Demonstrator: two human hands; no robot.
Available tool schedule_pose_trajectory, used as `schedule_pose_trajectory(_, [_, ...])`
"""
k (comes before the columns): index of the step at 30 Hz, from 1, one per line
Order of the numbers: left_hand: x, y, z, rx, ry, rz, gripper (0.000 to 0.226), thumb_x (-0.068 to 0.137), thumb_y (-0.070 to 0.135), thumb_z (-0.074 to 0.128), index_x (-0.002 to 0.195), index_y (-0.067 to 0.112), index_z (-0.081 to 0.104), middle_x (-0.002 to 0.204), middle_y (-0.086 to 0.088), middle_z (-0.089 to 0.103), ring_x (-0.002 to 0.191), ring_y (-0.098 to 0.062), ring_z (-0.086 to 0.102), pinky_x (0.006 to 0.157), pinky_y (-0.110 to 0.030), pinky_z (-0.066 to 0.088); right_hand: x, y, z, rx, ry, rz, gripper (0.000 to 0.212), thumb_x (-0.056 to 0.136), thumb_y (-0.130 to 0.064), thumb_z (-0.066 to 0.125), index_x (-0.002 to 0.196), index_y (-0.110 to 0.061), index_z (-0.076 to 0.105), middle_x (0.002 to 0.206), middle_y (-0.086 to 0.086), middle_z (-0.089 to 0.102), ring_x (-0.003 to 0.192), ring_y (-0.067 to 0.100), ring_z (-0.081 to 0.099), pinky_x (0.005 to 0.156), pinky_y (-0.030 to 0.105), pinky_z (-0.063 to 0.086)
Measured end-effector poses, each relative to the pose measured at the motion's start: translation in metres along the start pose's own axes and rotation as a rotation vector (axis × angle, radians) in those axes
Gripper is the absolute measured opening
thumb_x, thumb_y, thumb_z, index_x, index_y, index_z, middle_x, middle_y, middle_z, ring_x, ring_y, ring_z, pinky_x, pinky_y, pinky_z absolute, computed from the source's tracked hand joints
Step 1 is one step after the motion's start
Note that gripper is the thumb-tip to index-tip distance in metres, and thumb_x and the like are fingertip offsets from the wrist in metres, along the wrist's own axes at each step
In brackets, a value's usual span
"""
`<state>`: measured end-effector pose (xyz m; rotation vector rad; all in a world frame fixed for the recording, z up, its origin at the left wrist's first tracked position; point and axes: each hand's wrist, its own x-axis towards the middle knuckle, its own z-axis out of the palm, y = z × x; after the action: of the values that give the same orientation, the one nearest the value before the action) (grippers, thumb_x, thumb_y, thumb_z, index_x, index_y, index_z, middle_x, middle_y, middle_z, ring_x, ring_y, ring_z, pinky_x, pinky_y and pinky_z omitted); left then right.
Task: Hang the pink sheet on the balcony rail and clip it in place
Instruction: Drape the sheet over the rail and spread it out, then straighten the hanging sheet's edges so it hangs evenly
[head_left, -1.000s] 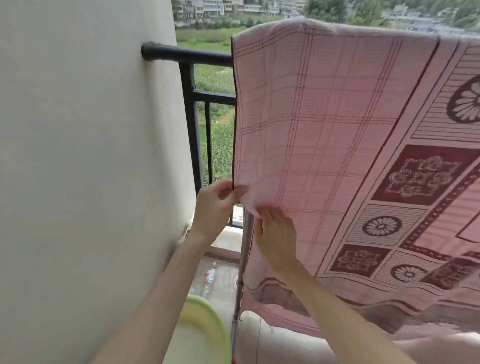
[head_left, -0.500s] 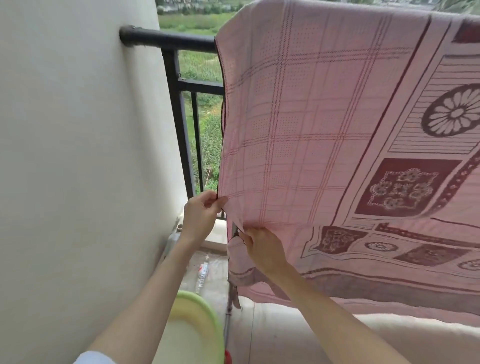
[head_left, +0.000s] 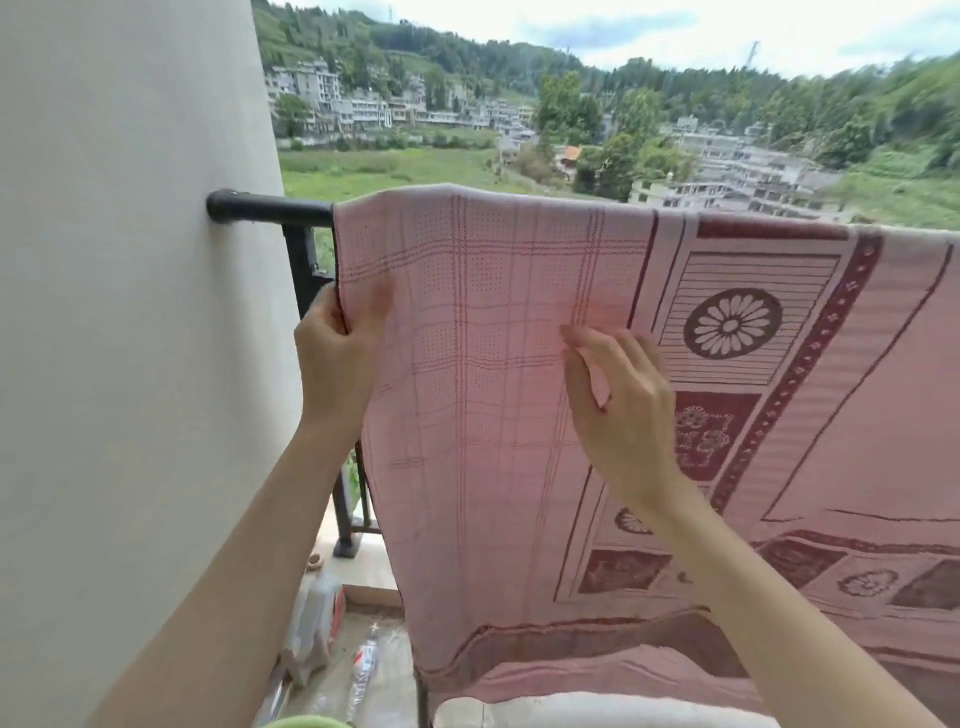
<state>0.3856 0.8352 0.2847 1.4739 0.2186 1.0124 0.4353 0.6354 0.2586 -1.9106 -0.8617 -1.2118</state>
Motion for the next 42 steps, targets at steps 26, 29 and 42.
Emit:
schedule_pose_trajectory(26, [-0.014, -0.082, -0.148, 0.116, -0.122, -0.202, 0.027, 0.071, 0.036, 0.076, 0.076, 0.016, 0.059, 0.070, 0.004, 0.057, 0.062, -0.009, 0.051, 0.054, -0.017, 0.045, -0.077, -0.083, 0.105, -0.062, -0.317, 0.043, 0.035, 0.091, -0.025, 0.050, 0.120, -0.010, 0.061, 0.127, 0.006, 0.061, 0.120, 0.023, 0.055, 0.099, 0.042, 0.046])
schedule_pose_trajectory(29, [-0.054, -0.130, -0.164, 0.178, -0.157, -0.352, 0.008, 0.082, 0.015, 0.068, 0.081, 0.011, 0.062, 0.075, 0.001, 0.061, 0.068, -0.014, 0.054, 0.054, -0.011, 0.043, -0.147, -0.083, 0.108, 0.002, -0.540, 0.316, 0.040, 0.092, -0.028, 0.049, 0.128, -0.011, 0.055, 0.130, 0.005, 0.058, 0.120, 0.021, 0.054, 0.100, 0.040, 0.046])
schedule_pose_trajectory(42, [-0.230, -0.320, -0.215, 0.390, -0.230, -0.739, 0.025, 0.079, 0.018, 0.070, 0.063, 0.011, 0.052, 0.046, 0.009, 0.051, 0.048, 0.002, 0.041, 0.054, -0.018, 0.038, -0.399, -0.013, 0.092, 0.733, -0.302, 2.217, 0.009, 0.095, -0.024, 0.051, 0.094, -0.018, 0.058, 0.107, 0.011, 0.058, 0.091, 0.025, 0.058, 0.078, 0.041, 0.049])
